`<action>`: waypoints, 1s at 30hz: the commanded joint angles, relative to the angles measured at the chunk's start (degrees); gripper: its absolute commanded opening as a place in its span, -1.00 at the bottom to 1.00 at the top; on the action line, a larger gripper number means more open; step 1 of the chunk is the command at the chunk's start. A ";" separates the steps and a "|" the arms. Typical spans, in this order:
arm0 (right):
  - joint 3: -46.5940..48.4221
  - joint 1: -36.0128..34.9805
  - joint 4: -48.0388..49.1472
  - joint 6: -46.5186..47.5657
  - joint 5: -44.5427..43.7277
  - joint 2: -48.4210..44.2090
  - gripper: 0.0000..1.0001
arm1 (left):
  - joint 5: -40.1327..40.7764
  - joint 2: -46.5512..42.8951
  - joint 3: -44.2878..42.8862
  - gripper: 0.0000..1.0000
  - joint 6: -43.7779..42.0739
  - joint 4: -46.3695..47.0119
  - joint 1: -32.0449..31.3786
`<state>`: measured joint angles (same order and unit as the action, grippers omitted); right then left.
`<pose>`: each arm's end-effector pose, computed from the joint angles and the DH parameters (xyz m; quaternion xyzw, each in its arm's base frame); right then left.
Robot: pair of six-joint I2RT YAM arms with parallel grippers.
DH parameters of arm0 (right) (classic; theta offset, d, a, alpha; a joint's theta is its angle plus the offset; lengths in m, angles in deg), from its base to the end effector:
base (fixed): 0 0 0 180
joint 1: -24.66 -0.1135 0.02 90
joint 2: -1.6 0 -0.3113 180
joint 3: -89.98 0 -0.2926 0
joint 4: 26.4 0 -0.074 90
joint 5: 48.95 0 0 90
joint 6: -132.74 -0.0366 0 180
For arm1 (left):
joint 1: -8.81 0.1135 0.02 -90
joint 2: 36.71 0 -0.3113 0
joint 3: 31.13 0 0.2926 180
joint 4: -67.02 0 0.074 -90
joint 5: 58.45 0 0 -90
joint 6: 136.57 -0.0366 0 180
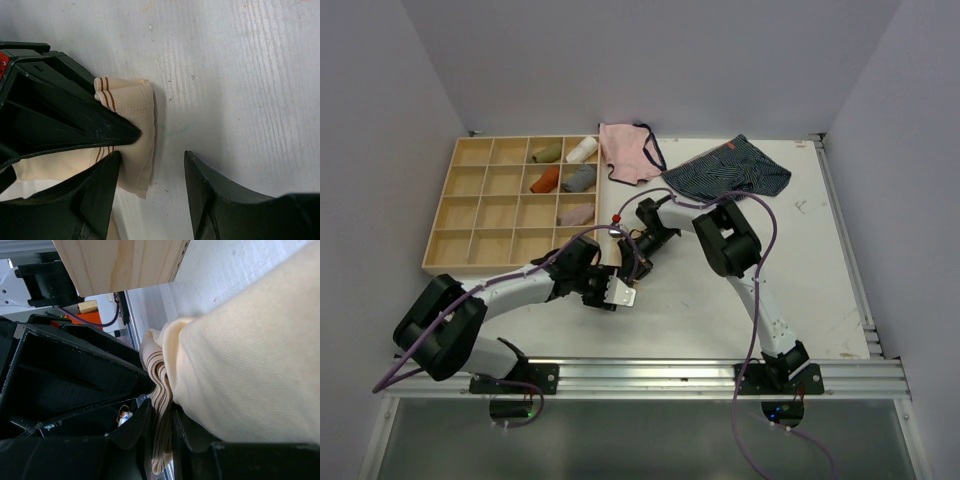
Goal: Roll the underwear
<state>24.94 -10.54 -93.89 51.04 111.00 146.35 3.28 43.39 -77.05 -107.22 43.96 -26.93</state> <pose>0.4028 0.3262 0.0619 0.2692 -0.7730 -0.5443 0.1837 0.2058 -0.1695 0.1664 0.7394 0.5688 -0.1698 0.3176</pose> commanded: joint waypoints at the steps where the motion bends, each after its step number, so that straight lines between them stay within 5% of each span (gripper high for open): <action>1: -2.85 -0.04 -0.33 -2.76 -7.64 3.79 -1.00 | -0.38 -0.91 -1.60 0.16 -1.06 3.22 0.06; 12: -4.17 -0.04 0.64 -3.64 -6.67 2.82 -1.00 | 0.50 3.31 -3.09 0.13 -1.76 4.73 0.15; 17: -4.96 0.66 1.43 -4.51 -6.14 1.16 -0.99 | 0.41 7.88 -5.99 -0.33 -3.95 -1.68 0.41; 23: -7.68 5.30 3.80 -7.06 -7.64 -5.69 -0.19 | -0.29 14.12 -10.55 -0.79 -4.22 -12.41 1.56; 26: -8.29 9.69 5.55 -7.59 -10.62 -9.47 -0.13 | -2.04 17.02 -13.19 -1.00 -4.48 -17.86 2.00; 30: -13.12 15.85 12.49 -10.39 -15.63 -20.17 -0.10 | -4.85 22.46 -18.72 -1.00 -5.19 -25.84 3.74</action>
<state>14.23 -0.53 -87.27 44.06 103.75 135.36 -1.64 59.80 -94.99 -111.98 32.16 -24.86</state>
